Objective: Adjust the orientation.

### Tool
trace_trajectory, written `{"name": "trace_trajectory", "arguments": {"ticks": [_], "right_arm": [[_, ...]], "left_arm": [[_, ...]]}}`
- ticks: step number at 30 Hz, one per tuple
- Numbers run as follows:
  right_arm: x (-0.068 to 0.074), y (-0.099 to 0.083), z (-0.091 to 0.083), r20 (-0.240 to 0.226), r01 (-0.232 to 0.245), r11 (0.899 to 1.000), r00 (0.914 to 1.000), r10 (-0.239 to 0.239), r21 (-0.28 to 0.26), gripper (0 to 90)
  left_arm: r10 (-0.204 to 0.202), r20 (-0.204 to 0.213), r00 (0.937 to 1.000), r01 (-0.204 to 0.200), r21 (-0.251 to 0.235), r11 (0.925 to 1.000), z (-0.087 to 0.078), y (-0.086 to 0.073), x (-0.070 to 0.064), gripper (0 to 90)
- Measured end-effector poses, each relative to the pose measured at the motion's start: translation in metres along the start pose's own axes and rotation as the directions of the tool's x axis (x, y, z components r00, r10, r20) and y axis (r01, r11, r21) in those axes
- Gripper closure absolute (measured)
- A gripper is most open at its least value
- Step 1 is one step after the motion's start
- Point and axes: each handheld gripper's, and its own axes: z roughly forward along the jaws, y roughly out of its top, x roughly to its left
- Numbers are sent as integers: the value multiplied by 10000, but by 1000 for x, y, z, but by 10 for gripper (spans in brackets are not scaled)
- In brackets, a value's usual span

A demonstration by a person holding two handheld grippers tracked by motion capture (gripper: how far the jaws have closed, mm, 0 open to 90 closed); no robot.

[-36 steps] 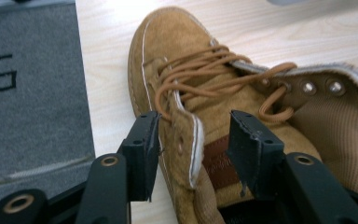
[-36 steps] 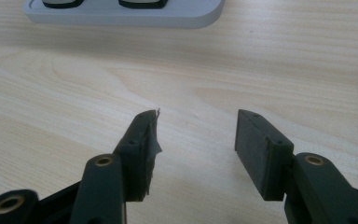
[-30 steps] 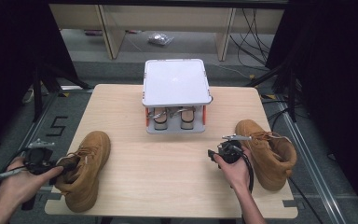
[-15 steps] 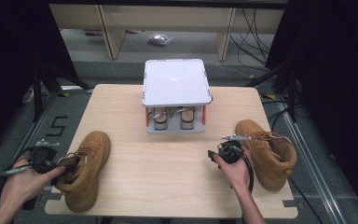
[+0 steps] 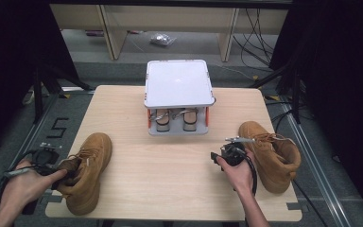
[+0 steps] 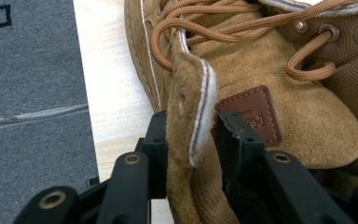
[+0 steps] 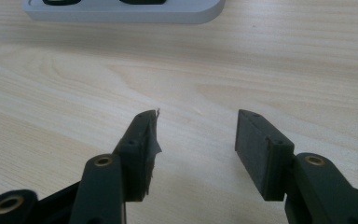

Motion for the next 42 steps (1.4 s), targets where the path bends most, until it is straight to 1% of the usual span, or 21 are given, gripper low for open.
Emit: {"name": "trace_trajectory", "arguments": {"ticks": [4, 10, 12, 17, 18, 19, 20, 22, 24, 25, 26, 28, 30, 31, 34, 36, 38, 39, 40, 41, 42], "right_arm": [[-1, 0, 2, 61, 340, 9994, 9994, -340, -37, 492], [1, 0, 2, 14, 153, 9999, 9999, -153, 52, 493], [-1, 0, 3, 101, 371, 9993, 9993, -371, -16, 493], [2, -1, 3, 52, -34, 10000, 10000, 35, -81, 494], [1, -1, 3, 52, 111, 9999, 9999, -111, -51, 494], [1, -1, 3, 52, 110, 9999, 9999, -109, -44, 495], [1, -1, 3, 42, 51, 9999, 10000, -51, -94, 495], [0, -1, 3, 90, 167, 9998, 9998, -167, -47, 496], [2, -1, 2, 27, -155, 9999, 9999, 155, 2, 496], [1, -1, 2, 43, -116, 9999, 9999, 116, -36, 496], [-3, -1, 3, 115, 415, 9990, 9991, -413, -172, 496], [-2, -1, 2, 54, 117, 9999, 9999, -117, 15, 496], [-5, -2, 2, 182, 428, 9990, 9989, -427, -87, 497], [-4, -1, 1, 64, 171, 9998, 9998, -171, -39, 496], [-4, -2, 1, 85, 89, 10000, 9999, -89, -33, 497], [-4, -2, 1, 81, 108, 9999, 9999, -108, -11, 497], [-5, -3, 1, 237, 335, 9994, 9992, -334, -20, 497], [-4, -2, 1, 192, 124, 9999, 9997, -124, -15, 497], [-5, -2, 1, 233, 296, 9996, 9993, -295, -38, 497], [-4, -2, 1, 74, 99, 9999, 9999, -99, -57, 498], [-4, -2, 1, 75, 119, 9999, 9999, -119, -65, 498]], "left_arm": [[129, -95, 9999, -129, 1, 9999, 1, -1, 1, 733], [546, -272, 9981, -547, -32, 9985, 0, -1, -2, 781], [635, -247, 9977, -639, -154, 9978, 0, -1, -3, 792], [739, -507, 9960, -766, -546, 9956, -2, 0, -3, 813], [985, -531, 9937, -1014, -553, 9933, -3, 1, -2, 816], [1239, -466, 9912, -1283, -1094, 9857, 0, 2, -2, 819], [826, -737, 9939, -866, -528, 9948, -5, 2, -5, 821], [1027, -872, 9909, -1078, -564, 9926, -6, 4, -7, 825], [1020, -896, 9907, -1103, -928, 9896, -6, 5, -9, 827], [1073, -927, 9899, -1165, -1007, 9881, -6, 5, -9, 828], [1074, -940, 9898, -1170, -1036, 9877, -6, 6, -9, 828], [1185, -1009, 9878, -1271, -838, 9883, -9, 7, -9, 829], [1054, -957, 9898, -1147, -969, 9887, -9, 7, -9, 829], [1023, -912, 9906, -1117, -1047, 9882, -9, 7, -9, 830], [1077, -899, 9901, -1178, -1149, 9864, -10, 7, -8, 831], [885, -787, 9930, -1001, -1586, 9823, -9, 7, -8, 832], [552, -734, 9958, -649, -1375, 9884, -11, 10, -10, 832], [548, -719, 9959, -643, -1372, 9884, -12, 10, -10, 832], [332, -683, 9971, -428, -1452, 9885, -12, 11, -11, 832], [512, -677, 9964, -606, -1438, 9878, -12, 12, -10, 832], [365, -665, 9971, -466, -1587, 9862, -11, 12, -11, 832]]}}
